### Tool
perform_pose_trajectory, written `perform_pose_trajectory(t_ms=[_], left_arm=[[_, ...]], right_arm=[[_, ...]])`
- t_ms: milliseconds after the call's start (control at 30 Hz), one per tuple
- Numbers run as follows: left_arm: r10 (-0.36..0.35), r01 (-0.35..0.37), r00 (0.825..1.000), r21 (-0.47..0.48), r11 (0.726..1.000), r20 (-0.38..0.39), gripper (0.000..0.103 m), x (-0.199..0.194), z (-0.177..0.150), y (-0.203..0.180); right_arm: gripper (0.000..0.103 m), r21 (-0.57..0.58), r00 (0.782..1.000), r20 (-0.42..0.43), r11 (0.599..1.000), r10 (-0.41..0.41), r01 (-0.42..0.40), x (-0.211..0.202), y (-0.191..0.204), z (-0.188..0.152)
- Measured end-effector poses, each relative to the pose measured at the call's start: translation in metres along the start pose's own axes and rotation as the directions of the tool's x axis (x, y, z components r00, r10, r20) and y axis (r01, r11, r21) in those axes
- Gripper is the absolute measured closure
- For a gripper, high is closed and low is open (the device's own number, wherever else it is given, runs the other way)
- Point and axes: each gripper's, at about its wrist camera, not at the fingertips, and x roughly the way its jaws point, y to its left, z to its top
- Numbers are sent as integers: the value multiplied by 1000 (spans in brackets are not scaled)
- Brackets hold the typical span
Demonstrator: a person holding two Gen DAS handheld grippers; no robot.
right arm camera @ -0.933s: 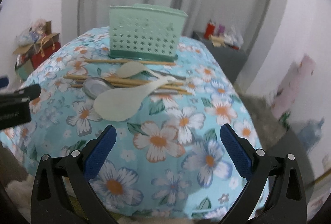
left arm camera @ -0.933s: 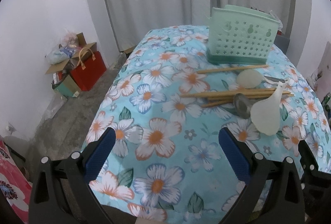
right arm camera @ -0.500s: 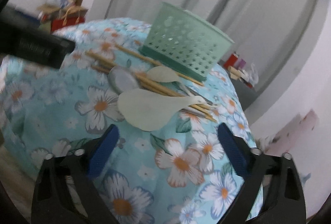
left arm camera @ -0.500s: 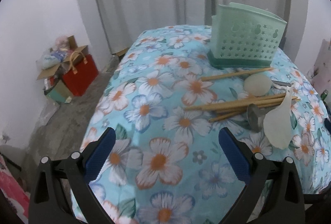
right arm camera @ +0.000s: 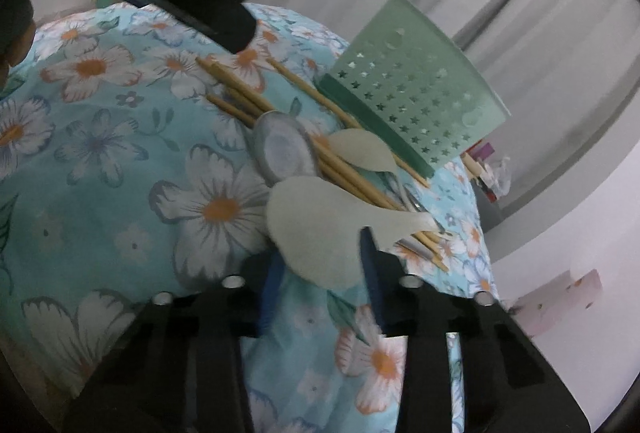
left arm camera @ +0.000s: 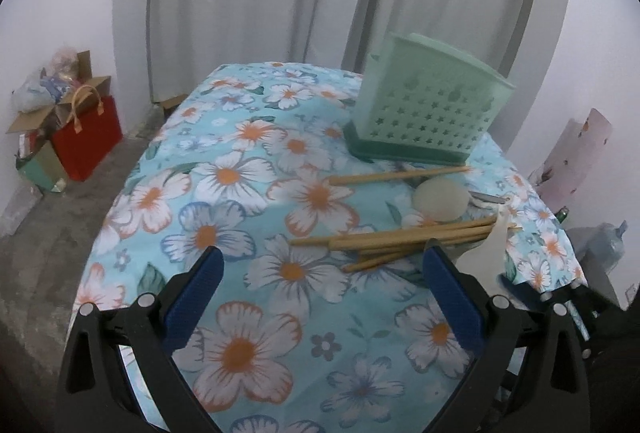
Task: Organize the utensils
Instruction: 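Grasp the white rice paddle with the right gripper, then grasp the metal ladle with the left gripper while the right gripper lifts the paddle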
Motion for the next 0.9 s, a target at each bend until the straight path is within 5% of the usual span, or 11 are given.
perform_pose_trajectory(t_ms=[67, 400, 633, 900], left_arm=[[-5, 5, 1000, 8, 1000, -3, 5, 0, -1, -2], [-93, 93, 996, 29, 995, 16, 6, -8, -4, -14], [-185, 187, 982, 87, 979, -30, 33, -1, -4, -34], [-253, 255, 949, -13, 967, -185, 67, 42, -7, -33]], right_arm=[[93, 6, 1000, -8, 1000, 13, -13, 0, 2, 0], [100, 156, 1000, 8, 988, -7, 5, -22, -36, -4], [102, 208, 1000, 15, 978, -27, 23, -36, -48, -13], [103, 221, 999, 32, 975, -18, 11, -35, -52, -13]])
